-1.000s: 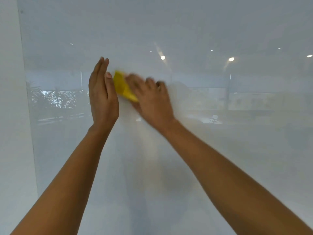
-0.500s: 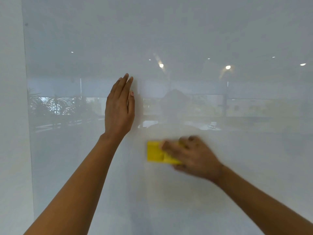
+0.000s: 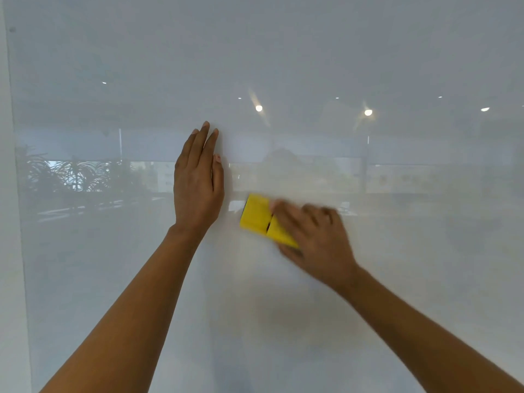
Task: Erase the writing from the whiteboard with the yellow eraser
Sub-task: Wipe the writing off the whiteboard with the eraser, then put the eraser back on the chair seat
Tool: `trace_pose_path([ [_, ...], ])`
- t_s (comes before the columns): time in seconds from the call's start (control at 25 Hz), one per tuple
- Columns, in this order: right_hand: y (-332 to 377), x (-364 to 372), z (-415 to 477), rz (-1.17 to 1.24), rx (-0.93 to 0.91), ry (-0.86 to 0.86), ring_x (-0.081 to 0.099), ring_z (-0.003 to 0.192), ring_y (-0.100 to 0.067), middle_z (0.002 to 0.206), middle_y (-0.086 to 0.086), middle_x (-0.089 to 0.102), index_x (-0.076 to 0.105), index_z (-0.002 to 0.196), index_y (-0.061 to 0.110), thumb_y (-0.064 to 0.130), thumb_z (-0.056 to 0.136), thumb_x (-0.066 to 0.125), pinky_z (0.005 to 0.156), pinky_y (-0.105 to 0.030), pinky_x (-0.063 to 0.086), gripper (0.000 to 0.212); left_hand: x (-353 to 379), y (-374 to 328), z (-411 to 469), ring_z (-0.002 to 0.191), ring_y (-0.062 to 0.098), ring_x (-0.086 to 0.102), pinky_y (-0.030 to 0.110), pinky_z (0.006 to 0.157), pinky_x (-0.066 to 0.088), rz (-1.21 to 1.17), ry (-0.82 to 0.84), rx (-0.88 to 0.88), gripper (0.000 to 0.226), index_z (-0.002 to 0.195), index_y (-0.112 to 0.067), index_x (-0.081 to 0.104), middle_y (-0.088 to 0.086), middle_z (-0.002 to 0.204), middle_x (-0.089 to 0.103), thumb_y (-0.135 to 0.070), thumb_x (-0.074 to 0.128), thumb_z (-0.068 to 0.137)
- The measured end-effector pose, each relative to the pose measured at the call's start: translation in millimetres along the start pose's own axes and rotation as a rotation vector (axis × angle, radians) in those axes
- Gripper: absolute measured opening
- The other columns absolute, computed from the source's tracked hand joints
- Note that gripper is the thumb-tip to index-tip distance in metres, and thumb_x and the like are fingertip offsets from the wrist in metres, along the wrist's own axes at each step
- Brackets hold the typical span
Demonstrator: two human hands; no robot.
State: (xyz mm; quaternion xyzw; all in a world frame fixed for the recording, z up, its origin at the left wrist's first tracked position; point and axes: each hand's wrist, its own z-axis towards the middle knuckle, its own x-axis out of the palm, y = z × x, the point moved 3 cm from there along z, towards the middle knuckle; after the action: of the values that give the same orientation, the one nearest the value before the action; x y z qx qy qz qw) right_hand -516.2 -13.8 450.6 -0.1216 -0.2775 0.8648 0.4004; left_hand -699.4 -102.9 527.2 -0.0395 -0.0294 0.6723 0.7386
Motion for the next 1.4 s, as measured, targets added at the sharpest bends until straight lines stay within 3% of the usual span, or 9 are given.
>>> trace_pose_path([
  [0.16,36,-3,-73,0.026,-0.345,0.189,0.047,0.096,-0.023,0.138,0.005,0.048,0.036,0.140,0.021,0.042,0.087,0.048,0.079,-0.038,0.040,0.058,10,-8,-8,0.143,0.021,0.026,0.036,0.117,0.023,0.034,0.002,0.014,0.043,0.141,-0.010,0.040,0.006,0.152,0.034,-0.016,0.032,0.099],
  [0.24,24,-9,-90,0.018,-0.393,0.223,0.046,0.097,-0.022,0.136,0.007,0.050,0.037,0.139,0.022,0.044,0.087,0.047,0.081,-0.037,0.040,0.058,13,-12,-10,0.143,0.021,0.025,0.035,0.117,0.022,0.033,0.002,0.019,0.043,0.141,-0.010,0.040,0.006,0.152,0.034,-0.016,0.032,0.099],
  [0.32,-2,-16,-91,0.034,-0.306,0.195,0.048,0.096,-0.023,0.134,0.004,0.049,0.039,0.137,0.024,0.046,0.087,0.047,0.080,-0.037,0.037,0.056,15,-14,-12,0.144,0.020,0.024,0.032,0.117,0.019,0.027,0.001,0.008,0.043,0.141,-0.010,0.040,0.005,0.153,0.034,-0.016,0.032,0.099],
  [0.48,-66,-29,-60,-0.001,0.096,0.034,0.058,0.089,-0.032,0.123,-0.009,0.056,0.047,0.130,0.021,0.042,0.086,0.055,0.075,-0.038,0.041,0.050,17,-19,-16,0.144,0.020,0.024,0.030,0.117,0.017,0.003,-0.002,-0.003,0.043,0.141,-0.010,0.040,0.005,0.153,0.034,-0.017,0.033,0.099],
  [0.64,-96,-35,-10,0.012,0.437,-0.078,0.057,0.087,-0.034,0.115,-0.015,0.059,0.052,0.131,0.015,0.037,0.083,0.066,0.071,-0.040,0.047,0.054,20,-26,-16,0.144,0.019,0.023,0.030,0.118,0.018,-0.034,0.015,-0.007,0.044,0.142,-0.011,0.039,0.004,0.153,0.033,-0.018,0.034,0.099],
  [0.72,-90,-32,9,0.074,0.466,-0.068,0.055,0.090,-0.034,0.115,-0.016,0.058,0.052,0.132,0.013,0.036,0.083,0.068,0.073,-0.040,0.045,0.057,22,-33,-15,0.143,0.019,0.026,0.030,0.118,0.019,-0.069,0.027,0.010,0.043,0.141,-0.010,0.040,0.005,0.152,0.035,-0.018,0.036,0.099],
  [0.92,-67,-34,18,0.226,0.233,0.146,0.056,0.092,-0.029,0.118,-0.009,0.057,0.050,0.135,0.017,0.043,0.082,0.069,0.074,-0.041,0.049,0.062,34,-62,-19,0.138,0.017,0.035,0.033,0.116,0.026,-0.231,0.151,0.169,0.043,0.140,-0.010,0.042,0.006,0.147,0.043,-0.021,0.040,0.099],
  [1.2,-88,-64,-22,0.364,0.435,0.256,0.052,0.105,-0.013,0.123,0.002,0.059,0.049,0.134,0.022,0.057,0.077,0.066,0.085,-0.022,0.040,0.069,59,-105,-40,0.124,0.008,0.043,0.024,0.107,0.030,-0.453,0.420,0.271,0.062,0.137,-0.018,0.045,0.002,0.134,0.054,-0.051,0.053,0.085],
  [1.4,-119,-104,-73,0.298,0.540,0.401,0.047,0.104,-0.011,0.122,-0.001,0.060,0.051,0.132,0.019,0.061,0.073,0.060,0.085,-0.019,0.036,0.072,93,-155,-63,0.120,0.017,0.047,0.025,0.104,0.032,-0.528,0.554,0.359,0.066,0.133,-0.016,0.051,0.005,0.128,0.056,-0.045,0.071,0.077],
])
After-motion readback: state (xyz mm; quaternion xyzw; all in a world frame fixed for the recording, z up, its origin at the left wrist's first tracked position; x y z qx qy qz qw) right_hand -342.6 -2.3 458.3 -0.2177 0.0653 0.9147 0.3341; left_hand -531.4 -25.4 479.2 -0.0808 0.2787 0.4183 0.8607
